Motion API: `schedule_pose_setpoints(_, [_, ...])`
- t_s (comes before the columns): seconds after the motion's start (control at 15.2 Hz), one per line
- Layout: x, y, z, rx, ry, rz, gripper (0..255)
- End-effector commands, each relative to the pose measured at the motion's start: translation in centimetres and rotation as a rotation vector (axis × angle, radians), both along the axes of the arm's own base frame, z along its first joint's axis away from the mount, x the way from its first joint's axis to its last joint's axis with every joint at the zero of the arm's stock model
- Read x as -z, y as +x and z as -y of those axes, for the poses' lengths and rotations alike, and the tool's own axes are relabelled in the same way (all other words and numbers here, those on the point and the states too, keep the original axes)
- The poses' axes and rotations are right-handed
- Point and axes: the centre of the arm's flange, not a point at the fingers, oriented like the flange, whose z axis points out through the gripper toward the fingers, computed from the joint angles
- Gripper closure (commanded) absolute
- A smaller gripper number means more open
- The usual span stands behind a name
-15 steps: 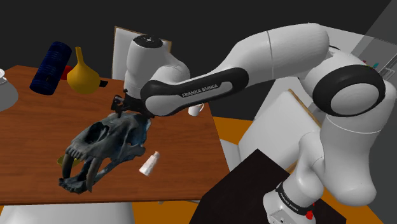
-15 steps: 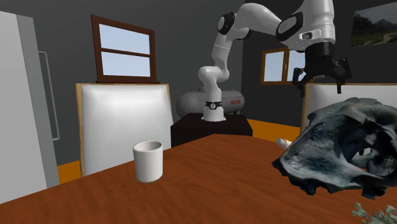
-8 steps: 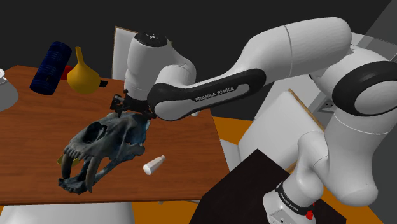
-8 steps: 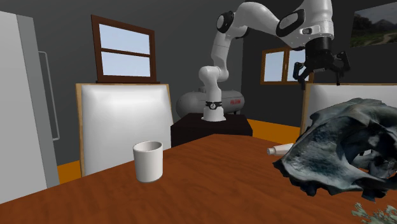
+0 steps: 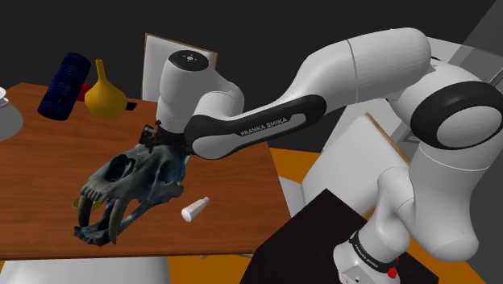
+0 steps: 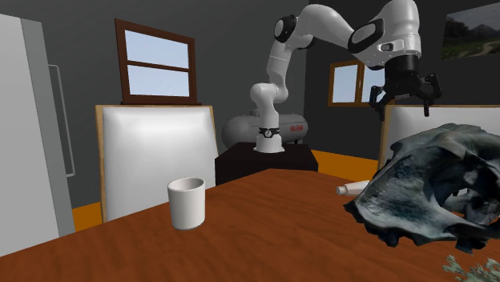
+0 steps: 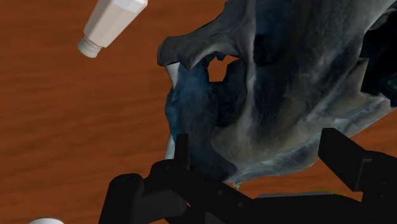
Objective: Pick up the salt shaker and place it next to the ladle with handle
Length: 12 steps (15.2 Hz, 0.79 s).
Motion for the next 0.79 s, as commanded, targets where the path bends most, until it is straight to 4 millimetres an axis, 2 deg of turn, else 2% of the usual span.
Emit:
schedule_pose_setpoints(0.0, [0.02,0.0,0.0,0.0,0.0,0.0,0])
schedule_pose_setpoints(0.13, [0.01,0.0,0.0,0.0,0.0,0.0,0])
schedule_pose_setpoints(0.2, [0.01,0.0,0.0,0.0,0.0,0.0,255])
schedule_pose_setpoints(0.73, [0.01,0.0,0.0,0.0,0.0,0.0,255])
